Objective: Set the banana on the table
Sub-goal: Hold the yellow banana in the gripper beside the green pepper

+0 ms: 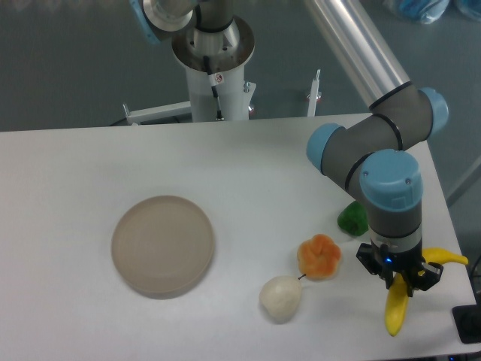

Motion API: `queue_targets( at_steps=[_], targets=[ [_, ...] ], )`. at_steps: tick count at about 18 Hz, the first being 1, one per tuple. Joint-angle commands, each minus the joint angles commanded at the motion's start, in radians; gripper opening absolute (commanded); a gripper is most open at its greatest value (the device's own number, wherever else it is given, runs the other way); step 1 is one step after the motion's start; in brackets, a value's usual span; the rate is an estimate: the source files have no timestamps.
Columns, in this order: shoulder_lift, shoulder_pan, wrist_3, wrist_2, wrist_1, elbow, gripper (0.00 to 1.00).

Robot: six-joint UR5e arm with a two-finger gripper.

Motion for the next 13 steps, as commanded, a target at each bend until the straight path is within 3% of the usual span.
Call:
queue_targets(
  at_steps=[13],
  targets=[
    [0.028,-0.006,-0.011,0.003,-0.002,-0.034,0.25]
  ],
)
